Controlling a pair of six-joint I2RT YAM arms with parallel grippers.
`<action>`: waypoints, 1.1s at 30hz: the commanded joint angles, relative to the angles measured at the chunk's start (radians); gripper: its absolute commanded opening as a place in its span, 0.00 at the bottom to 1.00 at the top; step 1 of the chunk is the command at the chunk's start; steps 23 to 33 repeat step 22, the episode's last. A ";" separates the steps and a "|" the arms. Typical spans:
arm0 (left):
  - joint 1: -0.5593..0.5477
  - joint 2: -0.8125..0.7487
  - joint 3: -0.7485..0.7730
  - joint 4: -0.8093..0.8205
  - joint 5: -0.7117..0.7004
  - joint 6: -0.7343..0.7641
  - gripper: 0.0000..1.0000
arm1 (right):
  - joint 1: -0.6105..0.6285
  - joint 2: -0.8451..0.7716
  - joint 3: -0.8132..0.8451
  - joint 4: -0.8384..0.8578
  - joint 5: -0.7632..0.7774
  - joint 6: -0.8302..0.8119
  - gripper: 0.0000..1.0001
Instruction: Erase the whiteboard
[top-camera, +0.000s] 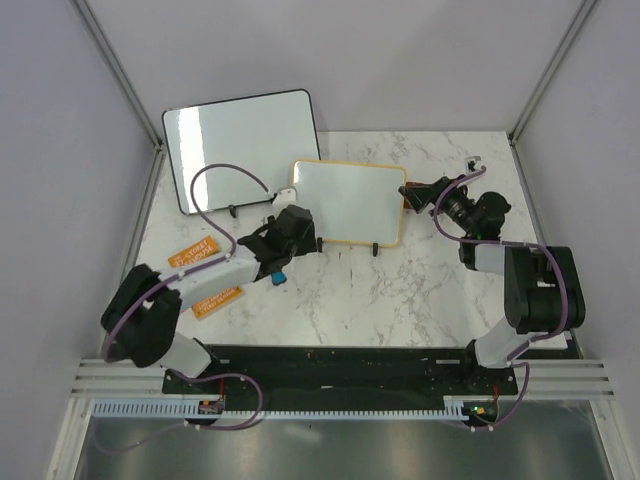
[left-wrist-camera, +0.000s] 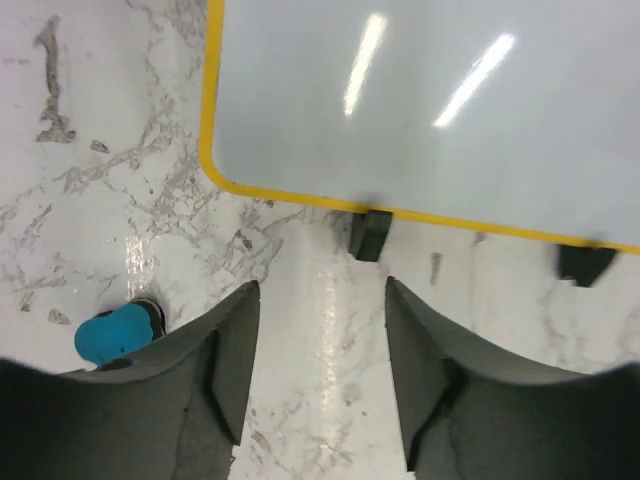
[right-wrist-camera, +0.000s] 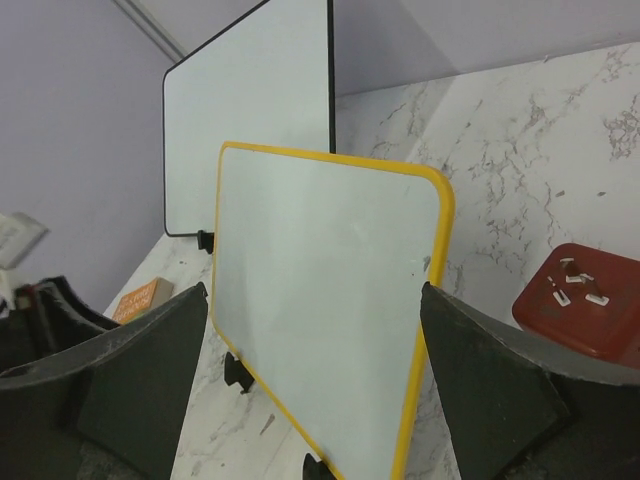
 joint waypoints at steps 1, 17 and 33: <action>-0.008 -0.233 -0.056 0.021 -0.022 0.030 0.74 | 0.002 -0.068 0.002 -0.042 0.011 -0.045 0.95; -0.006 -0.710 -0.264 -0.068 0.005 0.132 0.99 | 0.106 -0.725 -0.021 -0.979 0.458 -0.408 0.98; -0.003 -0.741 -0.292 -0.073 -0.022 0.155 0.99 | 0.106 -0.992 -0.137 -1.137 0.621 -0.411 0.98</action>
